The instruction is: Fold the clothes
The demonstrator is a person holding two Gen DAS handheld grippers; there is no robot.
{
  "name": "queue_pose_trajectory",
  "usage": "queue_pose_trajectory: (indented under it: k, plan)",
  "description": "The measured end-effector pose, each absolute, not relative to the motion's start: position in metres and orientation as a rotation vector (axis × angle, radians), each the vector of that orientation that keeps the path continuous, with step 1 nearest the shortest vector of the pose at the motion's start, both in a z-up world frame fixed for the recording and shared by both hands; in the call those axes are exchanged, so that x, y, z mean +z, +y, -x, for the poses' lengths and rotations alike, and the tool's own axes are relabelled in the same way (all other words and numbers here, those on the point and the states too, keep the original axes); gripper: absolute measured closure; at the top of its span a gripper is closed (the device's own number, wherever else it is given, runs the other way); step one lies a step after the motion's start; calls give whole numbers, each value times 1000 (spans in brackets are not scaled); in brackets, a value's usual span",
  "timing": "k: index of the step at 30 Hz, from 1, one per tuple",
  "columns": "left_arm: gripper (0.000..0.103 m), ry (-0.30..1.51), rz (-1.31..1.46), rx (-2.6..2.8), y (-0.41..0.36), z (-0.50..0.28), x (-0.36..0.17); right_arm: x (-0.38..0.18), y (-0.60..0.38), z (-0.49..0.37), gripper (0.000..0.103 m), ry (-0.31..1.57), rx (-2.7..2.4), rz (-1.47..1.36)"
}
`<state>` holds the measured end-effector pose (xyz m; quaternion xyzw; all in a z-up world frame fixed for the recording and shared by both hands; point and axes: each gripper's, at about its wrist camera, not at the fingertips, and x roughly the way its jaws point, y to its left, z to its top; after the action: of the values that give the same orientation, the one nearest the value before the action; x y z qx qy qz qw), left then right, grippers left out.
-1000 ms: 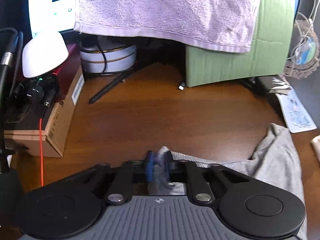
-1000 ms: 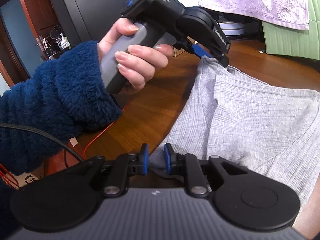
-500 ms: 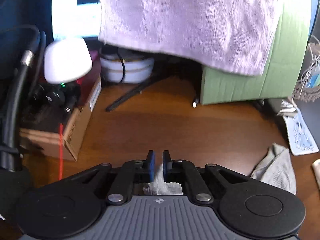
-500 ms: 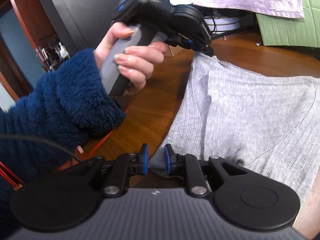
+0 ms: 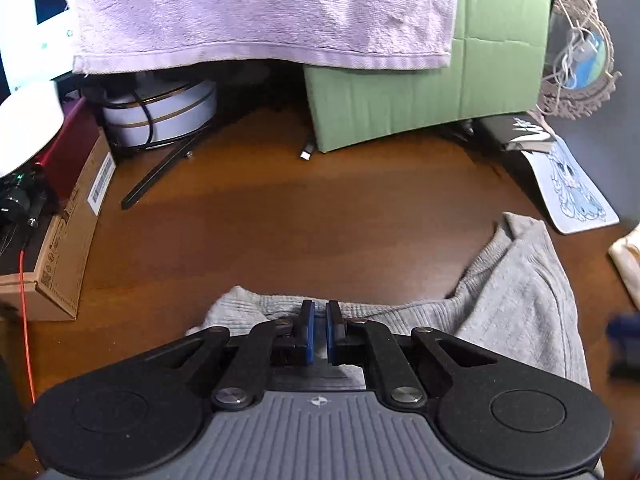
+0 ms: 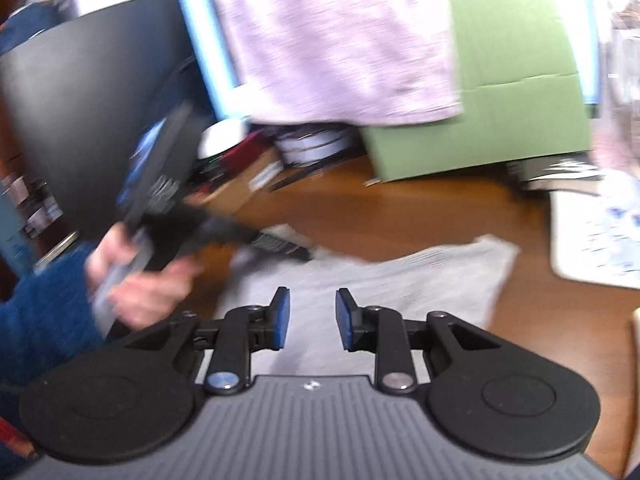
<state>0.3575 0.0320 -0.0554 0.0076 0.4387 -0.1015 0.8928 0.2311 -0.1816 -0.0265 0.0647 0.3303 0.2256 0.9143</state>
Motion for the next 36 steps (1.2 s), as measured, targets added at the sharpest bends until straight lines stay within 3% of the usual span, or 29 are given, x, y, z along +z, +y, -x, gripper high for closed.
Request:
queue_pose_trajectory:
  k: [6, 11, 13, 22, 24, 30, 36]
  plan:
    - [99, 871, 5, -102, 40, -356, -61, -39, -192, -301, 96, 741, 325, -141]
    - [100, 852, -22, -63, 41, -354, -62, -67, -184, -338, 96, 861, 321, -93]
    - [100, 831, -63, -39, 38, -352, -64, -76, -182, -341, 103, 877, 312, -61]
    - [100, 852, 1, -36, 50, -357, -55, -77, -189, -339, 103, 823, 301, -90]
    - [100, 826, 19, -32, 53, -352, -44, -62, -196, -329, 96, 798, 331, -140]
    - [100, 776, 74, -111, 58, -322, -10, -27, -209, -255, 91, 748, 468, -139]
    - [100, 863, 82, -271, 32, -289, -20, -53, -194, -183, 98, 834, 522, 16]
